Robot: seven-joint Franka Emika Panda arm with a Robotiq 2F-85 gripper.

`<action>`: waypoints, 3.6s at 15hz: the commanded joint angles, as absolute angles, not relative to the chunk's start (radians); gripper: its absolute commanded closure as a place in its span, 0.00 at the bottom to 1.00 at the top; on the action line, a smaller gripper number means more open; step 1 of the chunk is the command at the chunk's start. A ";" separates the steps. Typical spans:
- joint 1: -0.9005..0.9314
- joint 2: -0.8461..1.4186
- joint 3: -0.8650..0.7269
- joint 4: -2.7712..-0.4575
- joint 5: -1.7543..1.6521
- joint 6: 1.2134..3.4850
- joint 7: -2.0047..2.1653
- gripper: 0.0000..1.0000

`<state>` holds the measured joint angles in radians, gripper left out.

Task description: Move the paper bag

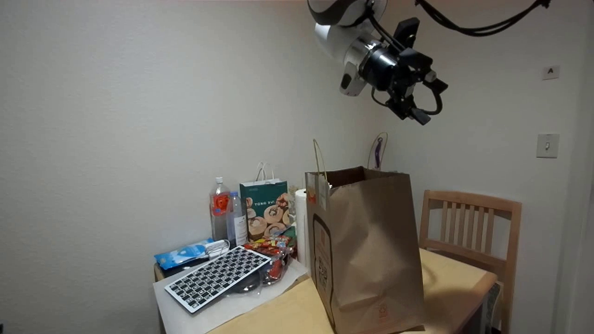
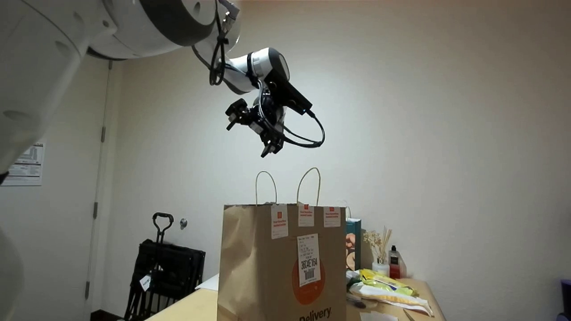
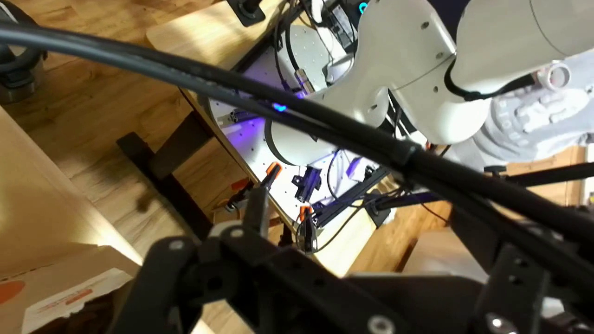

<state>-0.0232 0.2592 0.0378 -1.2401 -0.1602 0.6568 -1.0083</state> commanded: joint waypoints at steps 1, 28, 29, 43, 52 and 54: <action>-0.076 0.254 0.001 -1.223 -0.028 0.696 -0.846 0.00; -0.063 0.244 -0.082 -1.253 0.069 0.952 -0.121 0.00; -0.061 0.246 -0.082 -1.261 0.059 0.976 -0.101 0.00; -0.032 0.227 -0.085 -1.365 0.087 1.115 0.248 0.00; 0.002 0.251 -0.077 -1.371 0.072 1.104 0.528 0.00; 0.003 0.253 -0.077 -1.370 0.072 1.104 0.528 0.00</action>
